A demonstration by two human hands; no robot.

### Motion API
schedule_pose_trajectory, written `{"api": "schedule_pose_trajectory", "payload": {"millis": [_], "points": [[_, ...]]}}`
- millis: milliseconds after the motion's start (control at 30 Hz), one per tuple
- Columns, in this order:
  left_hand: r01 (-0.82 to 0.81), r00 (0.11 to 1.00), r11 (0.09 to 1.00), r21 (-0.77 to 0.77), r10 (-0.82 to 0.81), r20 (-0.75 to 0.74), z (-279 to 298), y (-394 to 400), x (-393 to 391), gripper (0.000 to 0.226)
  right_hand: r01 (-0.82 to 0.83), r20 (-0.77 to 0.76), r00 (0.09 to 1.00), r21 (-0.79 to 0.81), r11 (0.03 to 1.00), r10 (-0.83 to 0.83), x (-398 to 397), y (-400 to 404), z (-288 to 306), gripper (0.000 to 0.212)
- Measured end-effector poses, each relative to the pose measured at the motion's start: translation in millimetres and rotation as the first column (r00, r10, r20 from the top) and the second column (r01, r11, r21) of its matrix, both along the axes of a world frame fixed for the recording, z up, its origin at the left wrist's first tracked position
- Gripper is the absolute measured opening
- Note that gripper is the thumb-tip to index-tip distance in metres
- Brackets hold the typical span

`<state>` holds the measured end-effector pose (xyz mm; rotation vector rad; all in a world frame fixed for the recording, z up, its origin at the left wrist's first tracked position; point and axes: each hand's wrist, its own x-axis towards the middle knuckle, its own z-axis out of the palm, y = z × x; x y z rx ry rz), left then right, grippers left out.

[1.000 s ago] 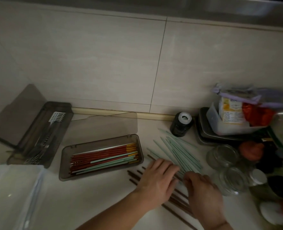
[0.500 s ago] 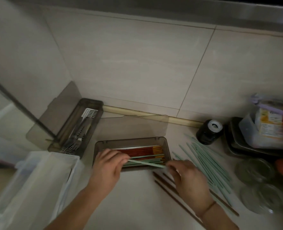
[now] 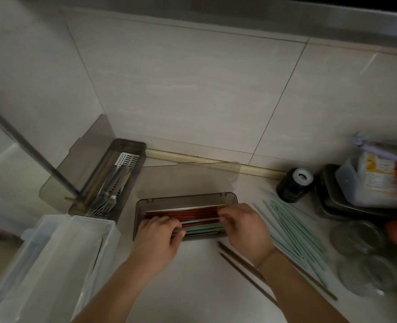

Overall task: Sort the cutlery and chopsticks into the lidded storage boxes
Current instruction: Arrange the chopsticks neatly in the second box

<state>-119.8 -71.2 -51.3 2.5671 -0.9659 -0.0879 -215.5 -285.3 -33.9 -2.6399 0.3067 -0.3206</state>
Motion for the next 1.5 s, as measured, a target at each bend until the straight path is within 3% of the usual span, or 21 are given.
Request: {"api": "schedule_pose_trajectory", "payload": {"millis": [67, 100, 167, 233, 367, 533, 667, 800, 1167, 1233, 1367, 1433, 1500], "points": [[0.053, 0.999, 0.998, -0.029, -0.053, -0.008, 0.2, -10.1, -5.4, 0.016, 0.251, 0.151, 0.954, 0.073, 0.965, -0.259, -35.0, -27.6, -7.6, 0.012], [0.079, 0.997, 0.996, -0.039, -0.08, -0.011, 0.6, -15.6, -8.7, 0.015, 0.383, 0.14, 0.909, 0.093, 0.919, -0.393, -54.2, -44.2, -12.7, 0.013], [0.127, 0.992, 0.99, -0.069, -0.128, -0.009, -0.1, -26.3, -15.7, 0.014, 0.585, 0.023, 0.81, 0.05, 0.809, -0.587, -88.4, -75.1, -23.5, 0.018], [0.167, 0.986, 0.979, -0.115, -0.167, 0.011, -2.2, -38.7, -24.0, 0.014, 0.642, -0.118, 0.759, -0.035, 0.766, -0.641, -111.9, -92.4, -32.3, 0.029], [0.286, 0.958, 0.938, -0.198, -0.283, 0.04, -4.9, -67.7, -48.0, 0.019, 0.607, -0.283, 0.747, -0.079, 0.791, -0.601, -127.5, -94.7, -39.7, 0.017], [0.455, 0.89, 0.87, -0.191, -0.448, 0.082, -7.3, -99.7, -70.8, 0.017, 0.519, -0.395, 0.733, -0.201, 0.831, -0.553, -128.9, -90.9, -37.9, 0.016], [0.493, 0.87, 0.852, -0.179, -0.486, 0.083, -4.2, -115.5, -80.2, 0.018, 0.395, -0.421, 0.744, -0.349, 0.85, -0.519, -134.0, -87.4, -37.4, 0.018], [0.534, 0.845, 0.831, -0.157, -0.531, 0.069, -3.2, -121.2, -87.2, 0.021, 0.391, -0.34, 0.811, -0.288, 0.874, -0.475, -134.1, -85.0, -39.0, 0.004], [0.569, 0.821, 0.811, -0.135, -0.57, 0.039, -3.4, -122.5, -99.8, 0.021, 0.267, -0.425, 0.794, -0.401, 0.877, -0.436, -108.0, -99.5, -38.8, 0.021], [0.57, 0.821, 0.81, -0.134, -0.57, 0.045, 0.4, -121.7, -99.9, 0.022, 0.311, -0.38, 0.798, -0.404, 0.86, -0.467, -109.3, -95.9, -29.4, 0.019], [0.584, 0.805, 0.806, -0.097, -0.56, 0.196, 13.0, -118.3, -91.5, 0.042, 0.422, -0.08, 0.883, -0.3, 0.855, -0.464, -116.9, -85.3, -5.7, 0.009], [0.562, 0.794, 0.826, -0.029, -0.53, 0.299, 21.2, -116.1, -81.4, 0.058, 0.319, 0.052, 0.946, -0.307, 0.897, -0.319, -112.7, -73.5, 6.0, 0.011], [0.499, 0.83, 0.863, -0.086, -0.446, 0.334, 29.3, -111.5, -68.5, 0.051, 0.182, 0.096, 0.983, -0.319, 0.93, -0.159, -98.7, -57.3, 17.8, 0.006]]}}
